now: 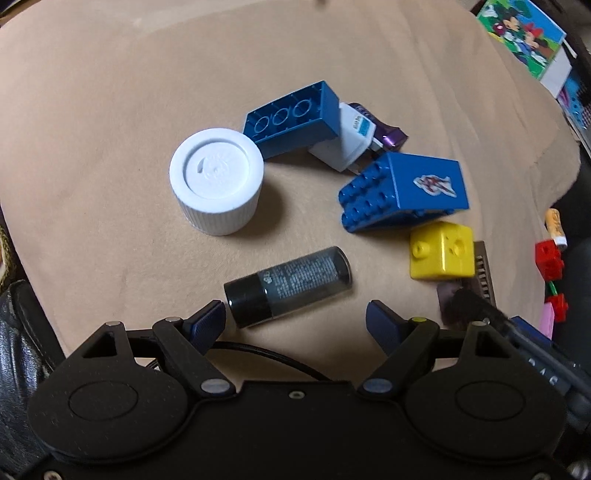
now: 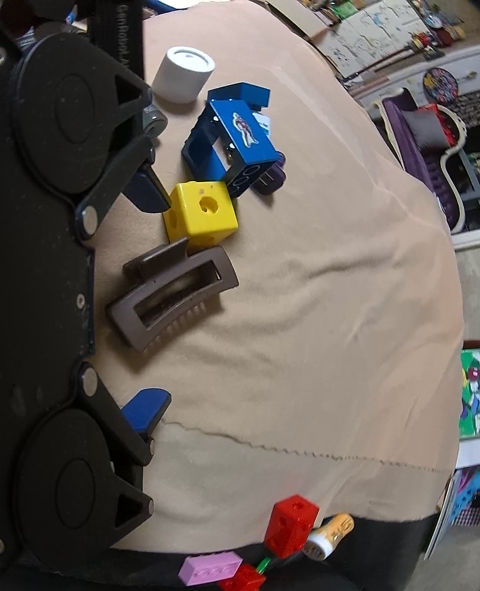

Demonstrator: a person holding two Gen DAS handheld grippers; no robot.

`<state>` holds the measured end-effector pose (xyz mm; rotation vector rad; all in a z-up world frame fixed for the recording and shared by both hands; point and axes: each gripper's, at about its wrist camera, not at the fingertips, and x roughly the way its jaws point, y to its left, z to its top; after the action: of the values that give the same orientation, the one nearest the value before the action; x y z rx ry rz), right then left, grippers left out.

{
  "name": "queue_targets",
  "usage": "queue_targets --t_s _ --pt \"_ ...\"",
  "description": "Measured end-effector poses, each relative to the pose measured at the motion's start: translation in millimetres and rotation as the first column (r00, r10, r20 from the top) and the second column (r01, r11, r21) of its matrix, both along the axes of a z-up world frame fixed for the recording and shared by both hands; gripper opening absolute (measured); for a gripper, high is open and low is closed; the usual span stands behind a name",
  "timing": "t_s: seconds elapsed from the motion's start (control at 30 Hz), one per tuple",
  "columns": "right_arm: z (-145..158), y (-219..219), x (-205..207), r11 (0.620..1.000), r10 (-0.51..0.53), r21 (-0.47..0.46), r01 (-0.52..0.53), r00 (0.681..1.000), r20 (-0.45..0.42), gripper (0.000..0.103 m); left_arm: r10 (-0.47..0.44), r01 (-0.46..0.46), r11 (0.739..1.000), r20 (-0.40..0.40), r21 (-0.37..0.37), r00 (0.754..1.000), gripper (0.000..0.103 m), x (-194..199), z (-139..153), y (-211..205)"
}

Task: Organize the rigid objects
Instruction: 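Grasp the black-and-silver cylinder with the left tool while the right grasps the brown hair clip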

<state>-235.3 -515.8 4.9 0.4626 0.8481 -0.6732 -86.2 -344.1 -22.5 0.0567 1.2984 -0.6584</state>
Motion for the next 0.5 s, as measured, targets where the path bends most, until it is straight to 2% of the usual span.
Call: queue_targets --t_s 0.3,0.4,0.43,0.47,0.5 --pt "-14.5 0.3 11.8 0.999 0.034 -0.015 -0.034 0.999 -0.013 0.094 0.075 -0.075 0.997 -0.014 -0.004 0.997 0.079 11.4 -1.7 2.1" --pt "-18.6 4.3 15.4 0.998 0.053 -0.024 -0.053 0.998 -0.022 0.073 0.076 -0.076 0.997 -0.007 -0.003 0.997 0.079 10.5 -3.6 -1.3" --pt "-19.6 5.9 16.6 0.998 0.051 -0.037 -0.052 0.998 -0.036 0.064 0.074 -0.074 0.997 -0.002 -0.004 0.997 0.076 8.6 -4.2 1.2" --pt "-19.8 8.3 17.7 0.997 0.048 -0.061 -0.052 0.997 -0.055 0.062 0.069 -0.069 0.998 0.009 -0.003 0.998 0.067 8.5 -3.3 2.6" --pt "-19.1 9.9 17.9 0.996 0.052 -0.065 -0.056 0.997 -0.062 0.06 0.062 -0.062 0.998 0.029 0.003 0.998 0.068 6.9 -3.0 2.2"
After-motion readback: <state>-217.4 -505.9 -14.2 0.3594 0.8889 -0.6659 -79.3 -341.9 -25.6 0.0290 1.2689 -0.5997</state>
